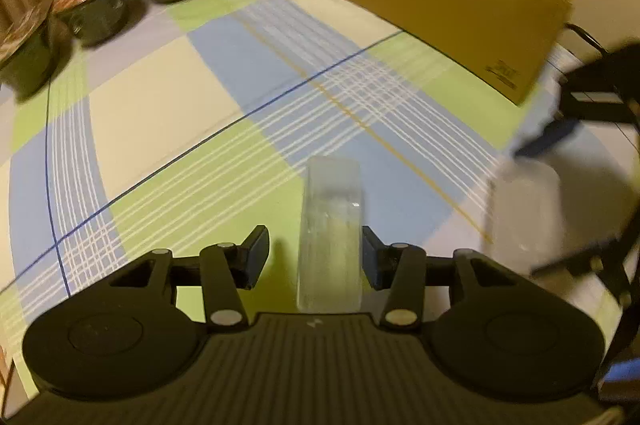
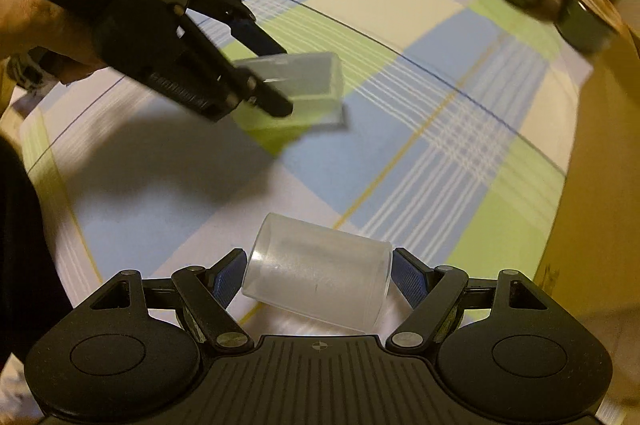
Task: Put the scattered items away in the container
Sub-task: 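Lift and carry both clear containers with both tools over the cardboard box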
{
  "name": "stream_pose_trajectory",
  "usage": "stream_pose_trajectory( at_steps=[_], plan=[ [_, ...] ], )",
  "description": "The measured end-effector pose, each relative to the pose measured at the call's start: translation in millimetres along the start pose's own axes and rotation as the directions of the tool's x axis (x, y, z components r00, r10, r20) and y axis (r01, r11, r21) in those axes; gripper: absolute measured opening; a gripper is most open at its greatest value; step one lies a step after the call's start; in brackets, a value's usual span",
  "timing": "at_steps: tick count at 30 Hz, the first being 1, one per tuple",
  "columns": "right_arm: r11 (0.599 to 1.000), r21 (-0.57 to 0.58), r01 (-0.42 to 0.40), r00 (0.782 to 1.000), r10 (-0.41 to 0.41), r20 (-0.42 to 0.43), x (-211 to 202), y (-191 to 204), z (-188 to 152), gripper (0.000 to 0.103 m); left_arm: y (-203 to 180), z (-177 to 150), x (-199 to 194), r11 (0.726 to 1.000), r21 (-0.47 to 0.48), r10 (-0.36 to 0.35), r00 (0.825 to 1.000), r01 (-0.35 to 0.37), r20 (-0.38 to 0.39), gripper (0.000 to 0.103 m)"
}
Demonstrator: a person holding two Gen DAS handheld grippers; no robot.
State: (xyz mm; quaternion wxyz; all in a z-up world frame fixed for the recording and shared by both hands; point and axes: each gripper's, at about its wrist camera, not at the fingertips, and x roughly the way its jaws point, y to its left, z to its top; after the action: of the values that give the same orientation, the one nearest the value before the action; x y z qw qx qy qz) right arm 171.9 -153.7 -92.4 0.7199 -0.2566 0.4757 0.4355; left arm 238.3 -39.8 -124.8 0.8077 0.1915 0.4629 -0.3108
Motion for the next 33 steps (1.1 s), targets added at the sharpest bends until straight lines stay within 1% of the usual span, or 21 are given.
stream_pose_trajectory(
  at_steps=[2,3,4,5,8,11,14,17,21,26,29,33],
  plan=[
    [1.000,0.014,0.000,1.000,0.000,0.001,-0.6,0.7,-3.6,0.081,-1.9,2.0,4.2,1.000,-0.003,-0.001,1.000,0.001,-0.019,0.039],
    [1.000,0.012,0.000,1.000,0.000,0.000,-1.8,0.6,-4.2,0.081,-5.2,2.4,5.3,1.000,0.005,0.000,1.000,0.000,-0.029,0.028],
    [1.000,0.005,0.003,1.000,-0.003,0.000,-2.0,1.7,-5.0,0.081,-9.2,1.5,4.6,1.000,0.018,0.005,0.999,-0.004,-0.038,0.026],
    [1.000,-0.007,0.006,1.000,-0.006,0.000,-2.7,3.8,-6.0,0.081,-12.9,0.7,3.6,1.000,0.030,0.009,0.999,-0.008,-0.044,0.026],
    [0.999,-0.047,0.019,1.000,-0.019,-0.001,-3.4,8.3,-10.7,0.081,-26.5,-4.6,-3.7,0.998,0.055,-0.015,0.998,0.018,-0.054,0.026],
    [0.997,-0.077,0.019,1.000,-0.019,-0.003,-2.7,10.1,-17.2,0.081,-45.4,-9.2,-11.7,0.993,0.112,-0.022,0.998,0.028,-0.055,0.026],
    [0.995,-0.096,0.022,1.000,-0.023,-0.006,-1.1,10.7,-25.9,0.081,-58.9,-13.4,-19.1,0.990,0.130,-0.042,0.998,0.048,-0.053,0.026],
    [0.996,-0.090,0.004,1.000,-0.005,-0.014,0.6,10.3,-33.7,0.081,-67.3,-16.6,-20.1,0.990,0.126,-0.062,0.996,0.070,-0.069,0.026],
    [0.997,-0.081,0.017,1.000,-0.018,-0.012,2.2,11.8,-40.7,0.081,-72.3,-19.9,-19.0,0.991,0.117,-0.062,0.996,0.070,-0.071,0.026],
    [0.999,-0.031,0.022,1.000,-0.022,0.006,1.6,8.9,-47.1,0.081,-76.2,-21.7,-19.9,0.992,0.116,-0.038,0.997,0.045,-0.069,0.029],
    [1.000,-0.002,0.023,1.000,-0.023,0.014,1.3,6.9,-50.2,0.081,-74.8,-22.8,-19.3,0.995,0.093,-0.025,0.997,0.031,-0.067,0.031],
    [1.000,0.022,0.020,0.999,-0.020,0.028,-1.7,5.1,-49.5,0.081,-73.7,-24.7,-15.4,0.997,0.071,-0.025,0.997,0.030,-0.068,0.031]
  ],
)
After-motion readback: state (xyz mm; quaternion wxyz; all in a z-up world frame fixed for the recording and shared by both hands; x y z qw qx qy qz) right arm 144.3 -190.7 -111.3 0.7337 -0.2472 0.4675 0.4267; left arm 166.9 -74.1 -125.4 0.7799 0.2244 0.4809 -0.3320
